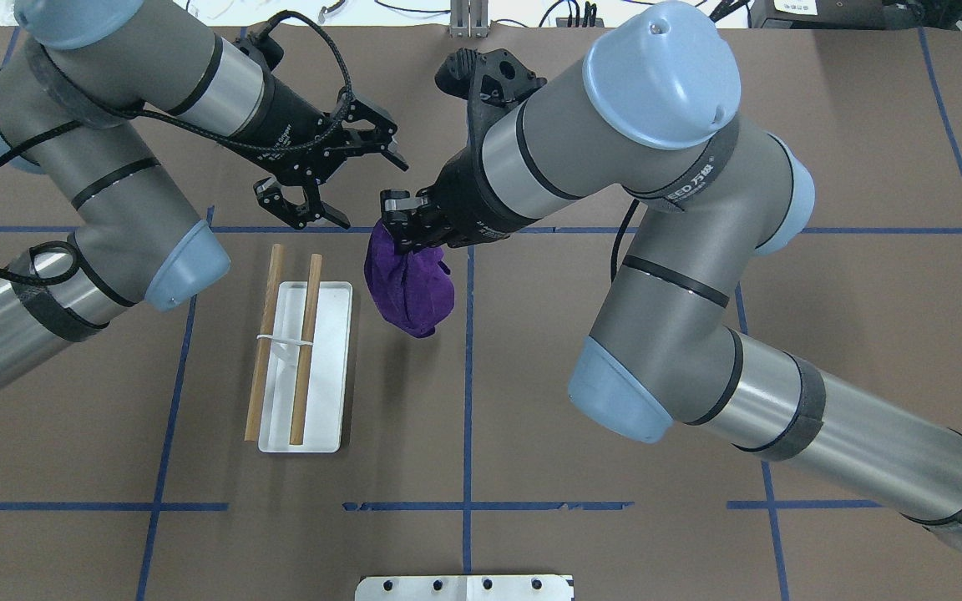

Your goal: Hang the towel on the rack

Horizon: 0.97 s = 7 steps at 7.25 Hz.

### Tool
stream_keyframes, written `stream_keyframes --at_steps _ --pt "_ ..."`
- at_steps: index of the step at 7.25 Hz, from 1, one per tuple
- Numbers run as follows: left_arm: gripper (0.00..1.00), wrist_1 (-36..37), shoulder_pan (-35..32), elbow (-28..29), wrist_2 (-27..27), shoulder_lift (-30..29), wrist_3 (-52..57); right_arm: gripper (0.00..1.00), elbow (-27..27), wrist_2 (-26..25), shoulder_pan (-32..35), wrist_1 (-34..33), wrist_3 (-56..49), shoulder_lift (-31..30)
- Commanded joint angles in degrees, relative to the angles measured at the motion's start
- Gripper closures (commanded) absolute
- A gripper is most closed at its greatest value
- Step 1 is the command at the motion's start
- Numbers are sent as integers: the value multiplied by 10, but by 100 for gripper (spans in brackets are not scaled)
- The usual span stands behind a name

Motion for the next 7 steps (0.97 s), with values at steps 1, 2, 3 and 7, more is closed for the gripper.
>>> stream_keyframes --at_steps 1,2,3,7 --pt "10 1 10 -1 0 -3 -5 100 0 -2 -1 0 -35 0" --pt "18 1 11 -1 1 -3 -5 100 0 -2 -1 0 -36 0" --pt "32 1 11 -1 18 -2 -4 100 1 -1 -1 0 -38 0" --pt "83 4 17 -7 26 2 -2 100 1 -1 0 0 -46 -1"
